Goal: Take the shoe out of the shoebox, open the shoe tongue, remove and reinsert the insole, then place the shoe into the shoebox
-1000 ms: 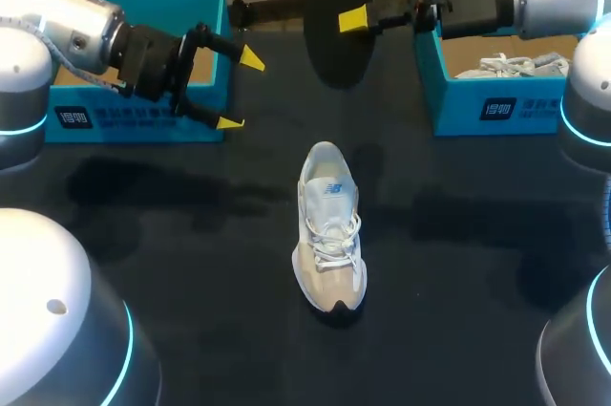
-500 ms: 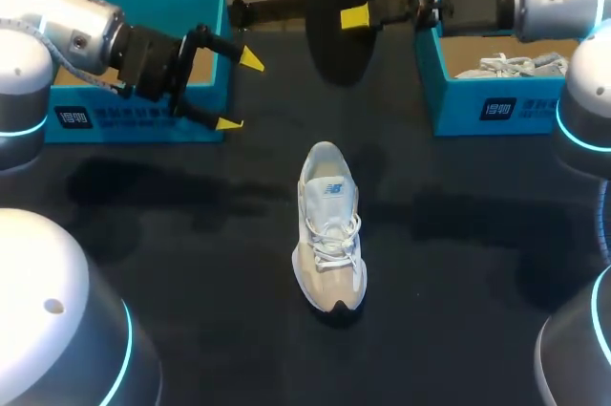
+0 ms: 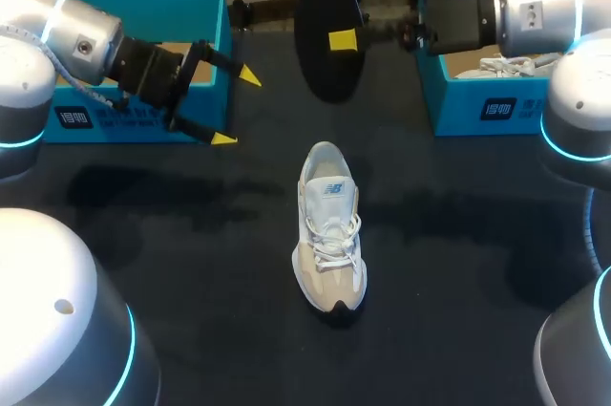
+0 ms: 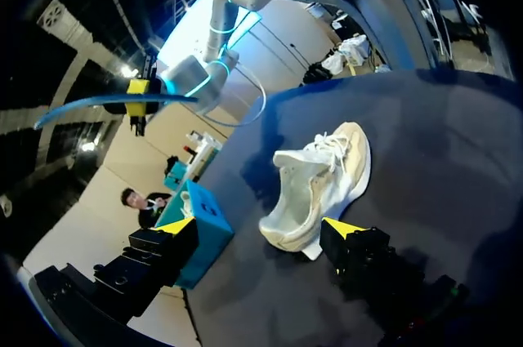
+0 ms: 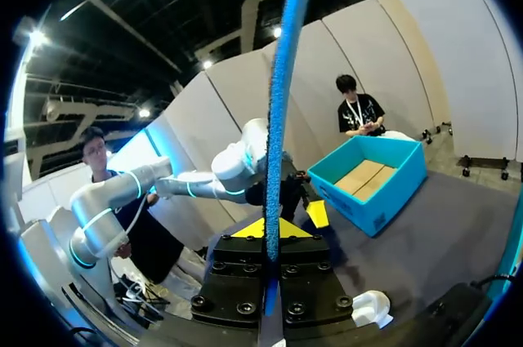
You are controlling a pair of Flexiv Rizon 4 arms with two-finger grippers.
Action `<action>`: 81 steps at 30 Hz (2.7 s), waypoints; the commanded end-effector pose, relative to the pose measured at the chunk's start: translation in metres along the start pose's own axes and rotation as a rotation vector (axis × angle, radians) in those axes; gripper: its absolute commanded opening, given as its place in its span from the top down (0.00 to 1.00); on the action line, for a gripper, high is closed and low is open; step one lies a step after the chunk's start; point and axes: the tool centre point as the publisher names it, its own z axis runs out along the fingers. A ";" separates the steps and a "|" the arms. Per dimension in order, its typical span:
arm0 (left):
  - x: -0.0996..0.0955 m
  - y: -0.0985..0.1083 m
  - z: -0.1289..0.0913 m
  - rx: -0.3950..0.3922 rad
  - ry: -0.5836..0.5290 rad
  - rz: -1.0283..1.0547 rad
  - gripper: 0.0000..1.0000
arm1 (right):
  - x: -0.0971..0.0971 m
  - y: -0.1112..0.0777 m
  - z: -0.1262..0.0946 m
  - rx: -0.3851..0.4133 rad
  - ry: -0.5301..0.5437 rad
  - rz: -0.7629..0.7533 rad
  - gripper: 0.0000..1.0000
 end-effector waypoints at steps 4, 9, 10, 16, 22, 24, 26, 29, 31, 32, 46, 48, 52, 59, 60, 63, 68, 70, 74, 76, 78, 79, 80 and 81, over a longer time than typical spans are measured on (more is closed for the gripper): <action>0.014 0.011 0.008 -0.058 0.028 -0.049 0.00 | -0.001 0.003 0.004 0.006 -0.001 0.000 1.00; 0.025 0.015 0.011 -0.067 0.018 -0.139 0.00 | -0.001 0.003 0.004 0.006 -0.001 0.000 1.00; 0.027 0.015 0.011 -0.076 0.018 -0.158 0.00 | -0.001 0.003 0.004 0.006 -0.001 0.000 1.00; 0.034 0.014 0.013 -0.087 -0.010 -0.227 0.00 | -0.007 0.000 0.006 0.005 0.004 -0.048 1.00; 0.034 0.014 0.013 -0.087 -0.010 -0.227 0.00 | -0.017 -0.010 0.008 0.013 0.010 -0.133 1.00; 0.034 0.014 0.013 -0.087 -0.010 -0.227 0.00 | -0.021 -0.017 0.009 0.025 0.012 -0.161 1.00; 0.034 0.014 0.013 -0.087 -0.010 -0.227 0.00 | -0.023 -0.021 0.010 0.039 0.011 -0.176 1.00; 0.034 0.014 0.013 -0.087 -0.010 -0.227 0.00 | -0.028 -0.029 0.012 0.039 0.026 -0.185 1.00; 0.034 0.014 0.013 -0.087 -0.010 -0.227 0.00 | -0.033 -0.032 0.015 0.038 0.046 -0.182 1.00; 0.034 0.014 0.013 -0.087 -0.010 -0.227 0.00 | -0.034 -0.033 0.016 0.038 0.051 -0.184 1.00; 0.026 0.001 0.018 -0.190 0.010 -0.298 0.00 | -0.043 -0.046 0.025 0.047 0.062 -0.189 1.00; 0.027 0.002 0.021 -0.207 0.012 -0.318 0.00 | -0.043 -0.046 0.025 0.047 0.062 -0.189 1.00; 0.028 0.004 0.023 -0.287 0.005 -0.386 0.00 | -0.043 -0.046 0.025 0.047 0.062 -0.189 1.00; 0.032 0.006 0.032 -0.372 -0.019 -0.487 0.00 | -0.057 -0.051 0.025 0.049 0.061 -0.223 1.00; 0.032 0.007 0.033 -0.375 -0.027 -0.506 0.00 | -0.060 -0.052 0.025 0.053 0.060 -0.219 1.00; 0.034 0.008 0.037 -0.381 -0.029 -0.522 0.00 | -0.066 -0.056 0.025 0.063 0.062 -0.208 1.00; 0.036 0.017 0.050 -0.394 0.018 -0.560 0.00 | -0.077 -0.065 0.025 0.059 0.063 -0.182 1.00; 0.036 0.020 0.053 -0.407 0.031 -0.575 0.00 | -0.081 -0.070 0.024 0.060 0.063 -0.165 1.00; 0.035 0.026 0.056 -0.433 0.038 -0.600 0.00 | -0.088 -0.079 0.026 0.067 0.069 -0.126 1.00; 0.035 0.028 0.057 -0.440 0.035 -0.609 0.00 | -0.092 -0.085 0.026 0.060 0.071 -0.114 1.00; 0.035 0.029 0.060 -0.439 0.039 -0.612 0.00 | -0.094 -0.088 0.027 0.059 0.072 -0.108 1.00; 0.036 0.030 0.062 -0.442 0.043 -0.618 0.00 | -0.095 -0.090 0.028 0.061 0.073 -0.104 1.00; 0.036 0.031 0.064 -0.434 0.055 -0.623 0.00 | -0.096 -0.091 0.029 0.071 0.072 -0.099 1.00; 0.037 0.032 0.065 -0.429 0.063 -0.624 0.00 | -0.097 -0.092 0.029 0.077 0.071 -0.094 1.00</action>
